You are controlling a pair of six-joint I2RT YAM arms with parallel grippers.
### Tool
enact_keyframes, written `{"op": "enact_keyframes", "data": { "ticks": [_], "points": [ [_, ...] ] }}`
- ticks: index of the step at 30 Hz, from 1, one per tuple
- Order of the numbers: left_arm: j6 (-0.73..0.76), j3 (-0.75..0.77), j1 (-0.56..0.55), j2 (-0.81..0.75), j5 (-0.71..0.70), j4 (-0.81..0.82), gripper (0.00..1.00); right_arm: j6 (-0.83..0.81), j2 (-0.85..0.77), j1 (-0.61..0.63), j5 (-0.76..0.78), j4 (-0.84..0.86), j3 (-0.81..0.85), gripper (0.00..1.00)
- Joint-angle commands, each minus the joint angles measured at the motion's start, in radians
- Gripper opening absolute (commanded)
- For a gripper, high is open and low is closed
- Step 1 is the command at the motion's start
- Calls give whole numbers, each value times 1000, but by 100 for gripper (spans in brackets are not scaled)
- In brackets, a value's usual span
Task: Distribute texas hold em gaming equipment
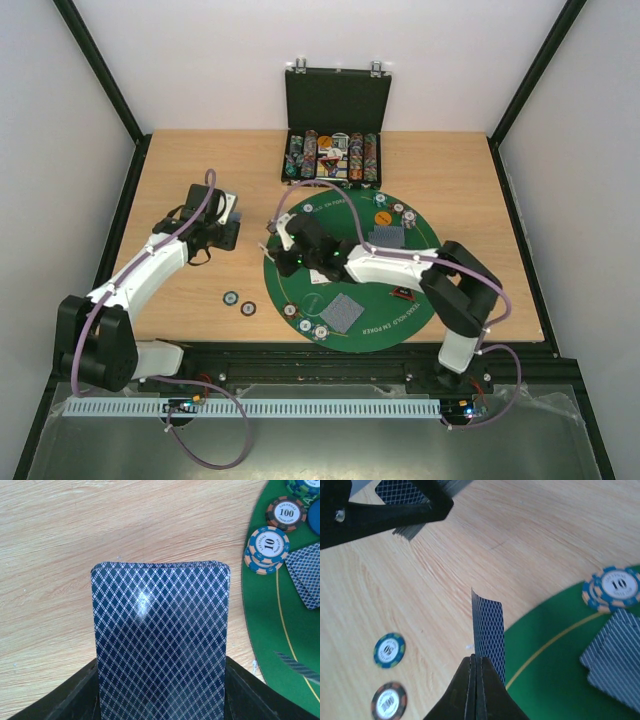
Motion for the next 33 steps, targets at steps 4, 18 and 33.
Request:
{"op": "enact_keyframes", "data": {
  "ticks": [4,18,33],
  "points": [
    [5,17,-2,-43,34,13,58,163,-254,-120,-121,78,-232,1],
    [1,12,-37,-44,37,12,58,491,-414,-487,-567,418,-676,1],
    [0,9,-43,-45,34,11,58,493,-254,-491,-469,434,-632,2]
  ]
}}
